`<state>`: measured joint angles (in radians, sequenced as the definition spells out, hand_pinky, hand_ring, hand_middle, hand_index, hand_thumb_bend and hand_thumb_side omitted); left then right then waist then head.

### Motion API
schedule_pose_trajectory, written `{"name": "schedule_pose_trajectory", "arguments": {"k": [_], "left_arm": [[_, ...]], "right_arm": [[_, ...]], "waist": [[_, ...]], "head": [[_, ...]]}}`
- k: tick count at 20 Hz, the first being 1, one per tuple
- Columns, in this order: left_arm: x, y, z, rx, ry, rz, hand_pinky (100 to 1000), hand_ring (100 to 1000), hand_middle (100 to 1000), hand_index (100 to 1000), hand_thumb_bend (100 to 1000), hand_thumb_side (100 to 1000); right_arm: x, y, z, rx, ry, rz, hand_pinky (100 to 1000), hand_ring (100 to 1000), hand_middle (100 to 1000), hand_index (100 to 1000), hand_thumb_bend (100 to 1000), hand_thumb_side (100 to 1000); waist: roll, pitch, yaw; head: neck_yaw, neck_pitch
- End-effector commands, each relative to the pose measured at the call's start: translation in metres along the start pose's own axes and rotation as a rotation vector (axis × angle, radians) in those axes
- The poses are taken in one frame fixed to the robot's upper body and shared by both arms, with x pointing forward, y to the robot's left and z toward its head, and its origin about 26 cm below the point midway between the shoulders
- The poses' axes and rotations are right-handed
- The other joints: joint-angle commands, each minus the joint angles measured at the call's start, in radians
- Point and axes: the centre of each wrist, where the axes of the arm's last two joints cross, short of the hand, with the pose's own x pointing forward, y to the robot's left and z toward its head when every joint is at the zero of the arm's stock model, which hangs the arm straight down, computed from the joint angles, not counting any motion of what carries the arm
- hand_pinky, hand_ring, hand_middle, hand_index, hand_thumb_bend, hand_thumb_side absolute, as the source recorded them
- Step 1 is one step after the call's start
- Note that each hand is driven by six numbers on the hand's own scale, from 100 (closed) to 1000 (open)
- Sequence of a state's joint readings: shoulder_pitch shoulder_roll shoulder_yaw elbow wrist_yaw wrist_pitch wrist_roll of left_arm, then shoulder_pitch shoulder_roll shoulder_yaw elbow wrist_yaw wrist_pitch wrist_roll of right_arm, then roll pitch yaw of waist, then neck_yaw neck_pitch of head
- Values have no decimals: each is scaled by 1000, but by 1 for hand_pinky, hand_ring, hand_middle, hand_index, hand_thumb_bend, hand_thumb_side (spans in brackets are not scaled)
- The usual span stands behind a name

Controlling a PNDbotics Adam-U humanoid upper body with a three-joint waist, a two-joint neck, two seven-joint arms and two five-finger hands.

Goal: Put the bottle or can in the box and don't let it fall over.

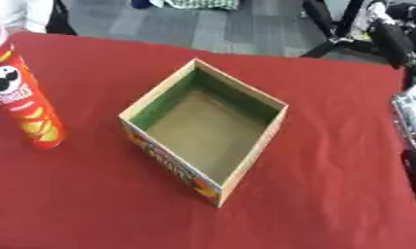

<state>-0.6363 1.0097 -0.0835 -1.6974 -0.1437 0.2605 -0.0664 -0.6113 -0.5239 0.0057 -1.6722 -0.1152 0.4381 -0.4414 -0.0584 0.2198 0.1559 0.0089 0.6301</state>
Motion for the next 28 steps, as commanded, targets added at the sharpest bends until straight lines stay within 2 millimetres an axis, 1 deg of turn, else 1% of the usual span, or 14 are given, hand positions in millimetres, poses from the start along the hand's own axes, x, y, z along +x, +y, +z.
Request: {"name": "schedule_pose_trajectory", "arguments": {"k": [1,7,10,17,23,28], "left_arm": [[5,7,-5,-27,-21,-76,874,892,857,824,892,598],[9,-1,-11,-107,-32,-157,890,901,863,847,917,661],[8,-7,-12,-146,-25,-181,896,900,865,852,922,670],[2,-21,-15,-220,7,-209,894,896,866,827,914,659],[-3,-29,-17,-245,31,-220,889,892,849,819,914,644],[-5,-33,-17,-258,35,-212,850,875,847,813,909,618]], "right_arm": [[9,-6,-5,-8,-28,9,562,732,745,668,100,548],[9,-5,-5,-4,-28,10,562,733,745,668,100,551],[9,-4,-4,-2,-28,9,562,733,745,669,100,552],[8,-4,-4,-1,-26,9,561,733,745,668,100,553],[8,-4,-4,-1,-26,7,561,733,745,668,100,554],[9,-4,-4,-1,-26,6,561,733,745,668,100,554]], "waist": [[6,-20,-1],[7,-21,-4],[9,-21,-6],[10,-19,-10],[9,-16,-13],[7,-13,-13]], "head": [[14,-11],[18,-11],[19,-10],[26,-16],[32,-16],[34,-17]]}}
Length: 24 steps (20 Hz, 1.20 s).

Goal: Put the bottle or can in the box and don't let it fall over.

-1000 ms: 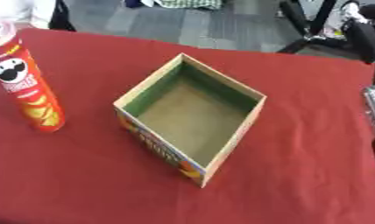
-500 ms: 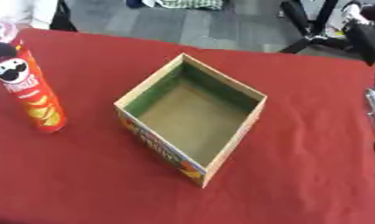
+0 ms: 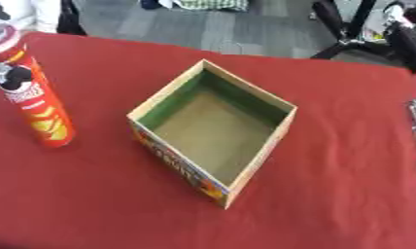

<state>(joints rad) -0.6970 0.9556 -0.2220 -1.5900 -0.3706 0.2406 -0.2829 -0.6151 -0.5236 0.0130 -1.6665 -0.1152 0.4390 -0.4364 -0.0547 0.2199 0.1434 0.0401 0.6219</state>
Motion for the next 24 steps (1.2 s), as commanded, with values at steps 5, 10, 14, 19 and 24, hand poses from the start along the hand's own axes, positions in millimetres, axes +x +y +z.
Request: {"name": "schedule_pose_trajectory", "arguments": {"k": [5,10,14,19,24], "left_arm": [[1,7,-1,14,0,-1,815,856,841,802,905,587],[1,3,-3,-9,-3,12,673,782,825,795,891,485],[1,1,-2,-25,-4,8,704,800,829,801,880,449],[0,-2,-3,-37,5,-8,695,790,819,789,871,401],[-1,-4,-4,-36,19,-9,612,730,784,763,844,274]], "right_arm": [[10,-6,-4,-13,-28,1,561,733,745,668,100,554],[10,-6,-4,-15,-30,-1,561,733,745,667,100,554],[10,-7,-5,-17,-31,-1,561,733,745,667,100,554],[11,-7,-4,-17,-32,-3,561,733,744,667,100,554],[11,-7,-5,-20,-32,-3,560,732,744,666,100,554]], "waist": [[2,-11,-3],[2,-8,-5],[2,-7,-6],[4,-6,-8],[4,-4,-9]], "head": [[5,-11],[7,-13],[7,-12],[7,-12],[7,-13]]}}
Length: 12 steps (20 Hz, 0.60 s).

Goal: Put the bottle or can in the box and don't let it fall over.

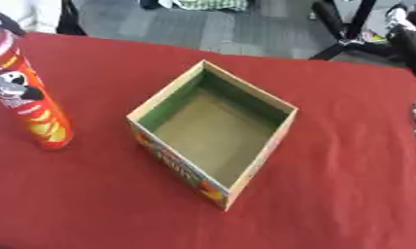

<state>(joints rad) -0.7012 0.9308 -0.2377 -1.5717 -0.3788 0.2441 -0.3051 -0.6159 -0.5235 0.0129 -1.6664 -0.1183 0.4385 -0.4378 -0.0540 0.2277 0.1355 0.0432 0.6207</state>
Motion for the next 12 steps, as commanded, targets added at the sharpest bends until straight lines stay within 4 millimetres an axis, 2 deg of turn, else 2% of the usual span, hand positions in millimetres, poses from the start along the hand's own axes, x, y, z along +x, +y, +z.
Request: {"name": "schedule_pose_trajectory", "arguments": {"k": [1,3,4,5,9,12], "left_arm": [[-2,5,1,1,18,-21,600,723,781,760,835,252],[-3,4,0,-9,24,-21,559,697,767,747,796,155],[-3,4,0,-14,27,-21,559,697,767,747,796,155],[-3,4,0,-22,29,-22,537,680,758,739,769,108],[-6,2,-1,-53,42,-34,500,635,737,718,707,100],[-7,2,-1,-73,53,-43,498,599,683,694,564,100]], "right_arm": [[11,-7,-4,-20,-33,-1,560,732,744,666,100,554],[11,-7,-4,-21,-34,-2,560,732,743,666,100,554],[11,-7,-4,-21,-35,-2,560,732,743,666,100,554],[11,-7,-4,-21,-36,-3,560,732,743,666,100,554],[12,-7,-4,-23,-37,-4,559,732,743,666,100,558],[12,-7,-5,-25,-38,-6,559,730,742,666,100,559]], "waist": [[4,-11,-2],[5,-10,-2],[5,-10,-3],[5,-10,-3],[5,-8,-6],[6,-7,-7]], "head": [[4,-12],[4,-11],[4,-11],[4,-11],[5,-10],[6,-12]]}}
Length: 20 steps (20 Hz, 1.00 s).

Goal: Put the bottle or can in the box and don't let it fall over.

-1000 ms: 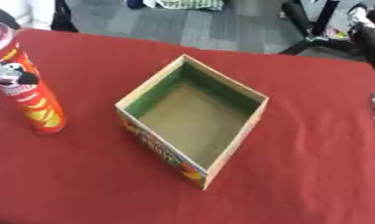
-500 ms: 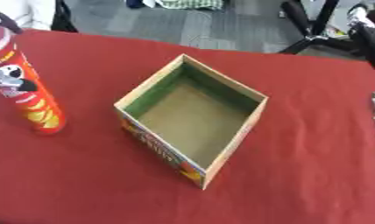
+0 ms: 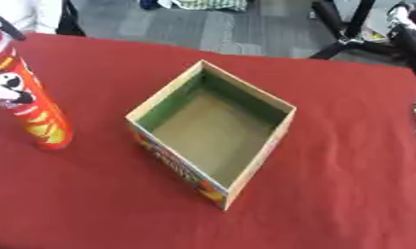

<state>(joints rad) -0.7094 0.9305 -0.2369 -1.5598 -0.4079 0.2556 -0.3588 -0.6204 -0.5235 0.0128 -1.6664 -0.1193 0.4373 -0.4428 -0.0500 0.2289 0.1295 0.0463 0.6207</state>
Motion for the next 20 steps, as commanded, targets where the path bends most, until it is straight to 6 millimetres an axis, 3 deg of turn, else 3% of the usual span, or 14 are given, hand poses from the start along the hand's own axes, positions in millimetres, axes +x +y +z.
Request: {"name": "schedule_pose_trajectory", "arguments": {"k": [1,2,6,11,15,20], "left_arm": [[-6,0,0,-34,31,-22,490,587,660,681,509,100],[-6,0,0,-37,36,-22,483,574,633,667,458,100],[-5,0,0,-27,48,-22,474,538,553,578,407,100],[-4,1,0,25,48,-13,443,442,399,255,202,100],[1,4,1,145,24,-46,389,356,297,147,230,100],[2,5,1,234,15,-38,351,311,249,117,255,100]], "right_arm": [[11,-7,-4,-21,-34,-3,559,730,741,666,100,559],[11,-7,-4,-21,-34,-4,559,729,741,665,100,559],[10,-8,-4,-27,-31,-5,558,727,739,665,100,562],[10,-8,-4,-32,-27,-7,556,724,736,663,100,566],[9,-8,-4,-35,-25,-9,557,723,735,662,100,571],[9,-8,-4,-36,-25,-11,557,723,734,662,100,571]], "waist": [[3,-8,-2],[3,-8,-2],[5,-7,-2],[5,-8,-3],[5,-10,-3],[4,-13,-4]], "head": [[3,-12],[3,-12],[3,-12],[3,-13],[4,-12],[4,-12]]}}
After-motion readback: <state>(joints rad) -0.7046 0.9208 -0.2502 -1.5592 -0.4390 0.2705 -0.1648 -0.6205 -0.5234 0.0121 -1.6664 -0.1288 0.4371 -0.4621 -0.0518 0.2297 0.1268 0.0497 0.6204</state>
